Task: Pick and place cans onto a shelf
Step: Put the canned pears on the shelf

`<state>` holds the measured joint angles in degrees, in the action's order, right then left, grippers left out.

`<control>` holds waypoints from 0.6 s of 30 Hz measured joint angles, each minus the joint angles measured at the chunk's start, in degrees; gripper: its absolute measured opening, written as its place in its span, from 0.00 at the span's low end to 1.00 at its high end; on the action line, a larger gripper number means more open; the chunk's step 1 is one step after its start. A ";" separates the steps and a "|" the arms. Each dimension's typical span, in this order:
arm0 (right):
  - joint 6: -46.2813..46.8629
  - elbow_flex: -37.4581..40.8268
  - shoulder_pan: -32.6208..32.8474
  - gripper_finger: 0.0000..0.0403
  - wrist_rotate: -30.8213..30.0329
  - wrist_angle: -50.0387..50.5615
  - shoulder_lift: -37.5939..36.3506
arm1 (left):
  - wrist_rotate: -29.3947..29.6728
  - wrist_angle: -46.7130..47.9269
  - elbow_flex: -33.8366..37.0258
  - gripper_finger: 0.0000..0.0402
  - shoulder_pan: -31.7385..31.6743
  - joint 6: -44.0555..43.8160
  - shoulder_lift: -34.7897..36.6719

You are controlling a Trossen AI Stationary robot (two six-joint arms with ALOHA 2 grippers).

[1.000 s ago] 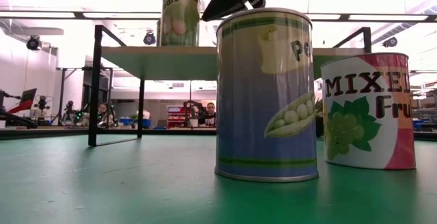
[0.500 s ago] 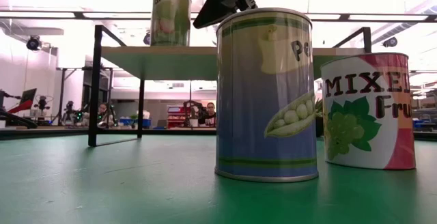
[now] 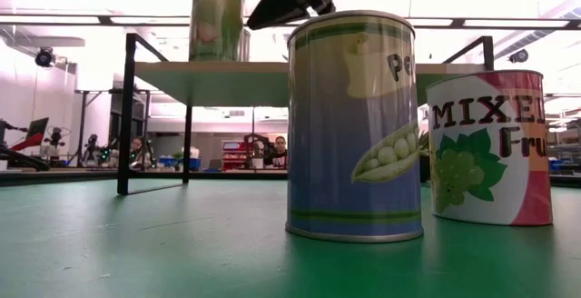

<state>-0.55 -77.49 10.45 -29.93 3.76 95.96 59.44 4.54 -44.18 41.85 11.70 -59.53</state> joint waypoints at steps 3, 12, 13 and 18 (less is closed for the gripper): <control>0.54 0.00 0.92 0.02 0.00 0.63 -0.31 | 0.01 1.09 0.00 0.00 0.00 -0.18 0.00; 0.56 0.00 1.89 0.02 0.34 0.67 -0.24 | 0.72 21.12 0.00 0.00 -0.92 -14.19 -0.23; 0.56 0.00 1.89 0.02 0.37 0.67 -0.24 | 1.74 22.39 0.00 0.00 -1.57 -16.01 -0.39; 0.54 0.00 1.85 0.02 0.39 0.65 -0.22 | 2.87 21.75 0.04 0.00 -5.84 -17.81 -1.40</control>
<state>-0.01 -77.49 12.30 -29.54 4.40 95.74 62.31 26.29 -44.14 36.01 -6.10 -60.92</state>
